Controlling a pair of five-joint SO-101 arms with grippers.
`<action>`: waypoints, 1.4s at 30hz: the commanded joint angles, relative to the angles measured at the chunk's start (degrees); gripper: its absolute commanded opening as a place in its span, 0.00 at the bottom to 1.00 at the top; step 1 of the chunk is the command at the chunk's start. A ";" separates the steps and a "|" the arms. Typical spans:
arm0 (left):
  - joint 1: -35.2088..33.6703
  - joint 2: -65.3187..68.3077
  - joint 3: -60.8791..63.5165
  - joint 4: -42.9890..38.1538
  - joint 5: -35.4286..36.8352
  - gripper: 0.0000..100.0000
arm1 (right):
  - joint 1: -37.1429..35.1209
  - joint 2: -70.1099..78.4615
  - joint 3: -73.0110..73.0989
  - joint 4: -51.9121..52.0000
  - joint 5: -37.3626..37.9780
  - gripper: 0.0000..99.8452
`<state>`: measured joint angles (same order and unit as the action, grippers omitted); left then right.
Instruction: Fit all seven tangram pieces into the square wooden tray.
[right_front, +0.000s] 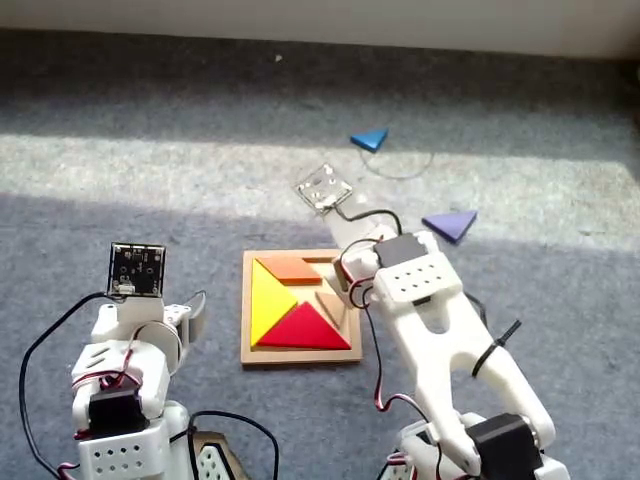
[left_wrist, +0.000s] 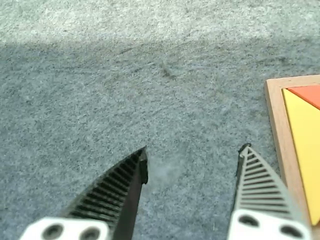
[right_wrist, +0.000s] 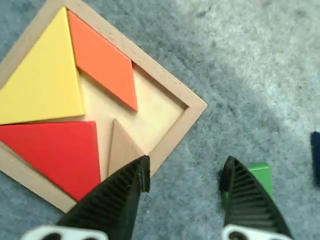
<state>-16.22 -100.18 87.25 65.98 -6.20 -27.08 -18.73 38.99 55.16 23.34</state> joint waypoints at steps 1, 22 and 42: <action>-0.66 -0.66 -0.57 -0.18 0.09 0.29 | -2.86 1.45 -2.95 -0.04 1.23 0.22; -0.75 -0.66 -0.66 -0.26 0.09 0.29 | -4.09 6.73 -2.86 -7.16 -4.22 0.22; -0.75 -0.66 -0.92 -0.53 0.35 0.29 | 3.56 -5.32 -2.59 -3.74 -4.31 0.07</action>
<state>-16.22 -100.18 87.25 65.98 -6.20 -22.77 -13.89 38.55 48.84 18.68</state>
